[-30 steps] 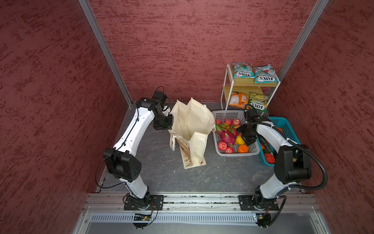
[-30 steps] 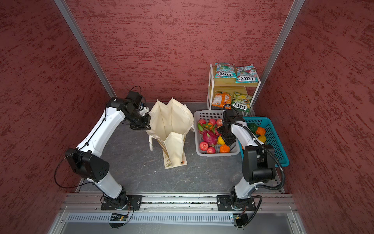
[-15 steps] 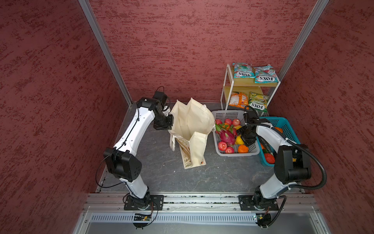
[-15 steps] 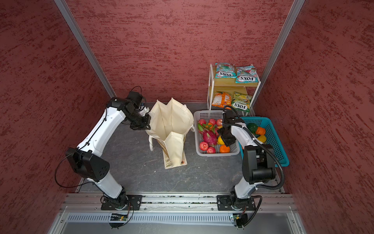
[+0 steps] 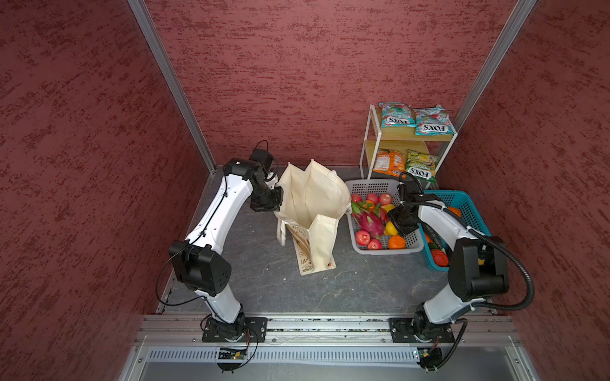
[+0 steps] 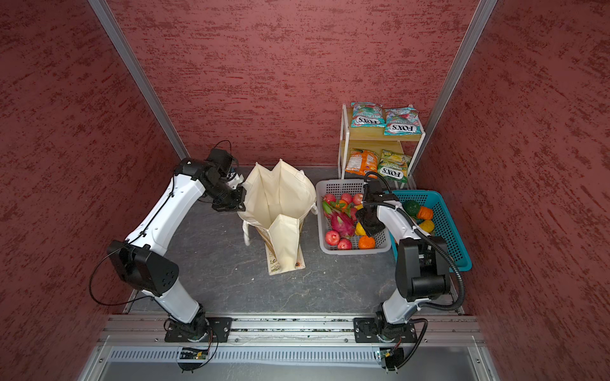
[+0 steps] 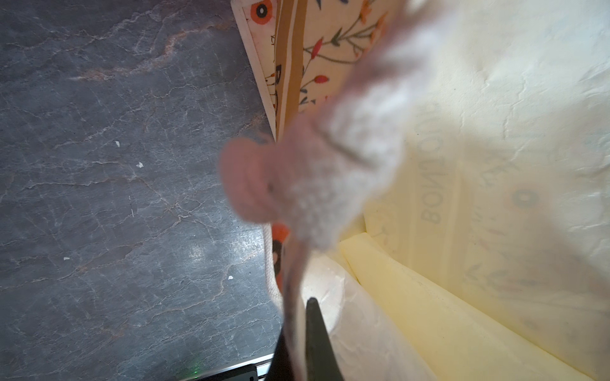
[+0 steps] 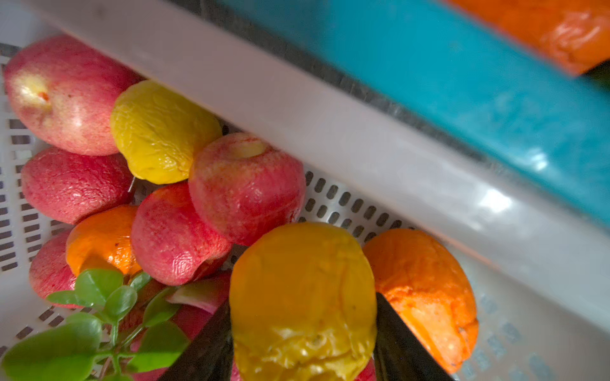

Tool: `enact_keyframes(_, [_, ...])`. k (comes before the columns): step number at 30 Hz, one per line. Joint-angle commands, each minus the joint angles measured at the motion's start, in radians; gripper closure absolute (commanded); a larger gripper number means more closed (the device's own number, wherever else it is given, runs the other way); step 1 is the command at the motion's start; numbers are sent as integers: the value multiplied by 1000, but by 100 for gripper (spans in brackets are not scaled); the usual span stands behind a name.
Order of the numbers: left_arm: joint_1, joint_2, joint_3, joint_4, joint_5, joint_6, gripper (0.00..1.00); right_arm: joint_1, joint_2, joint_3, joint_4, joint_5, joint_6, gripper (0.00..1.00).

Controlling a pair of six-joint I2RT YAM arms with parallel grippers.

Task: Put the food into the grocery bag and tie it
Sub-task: 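Grasp the yellow lemon with the right gripper and lift it, then carry the lemon with the right gripper over the open tote bag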

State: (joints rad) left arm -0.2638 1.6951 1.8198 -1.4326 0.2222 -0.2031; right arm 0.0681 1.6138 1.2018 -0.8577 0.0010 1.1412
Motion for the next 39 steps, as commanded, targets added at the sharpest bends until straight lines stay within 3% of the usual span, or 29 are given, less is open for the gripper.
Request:
enact_keyframes(1, [-6, 6, -2, -5, 0, 26, 100, -4, -98, 92, -60, 46, -55, 44])
enact_keyframes(9, [-6, 49, 60, -15, 14, 45, 100, 24, -253, 338, -156, 14, -174, 49])
enact_keyframes(13, [-6, 51, 60, -8, 24, 51, 100, 112, -250, 464, -147, -10, -201, 51])
enact_keyframes(20, [-8, 44, 52, -3, 29, 50, 100, 423, -78, 788, -179, 132, -367, 51])
enact_keyframes(26, [-12, 48, 61, -3, 31, 49, 100, 603, 132, 1001, -220, 108, -514, 51])
enact_keyframes(31, [-15, 44, 61, -3, 27, 49, 100, 663, 257, 1073, -246, 47, -570, 51])
enact_keyframes(39, [-18, 35, 58, -5, 22, 48, 100, 674, 366, 1088, -256, -32, -619, 52])
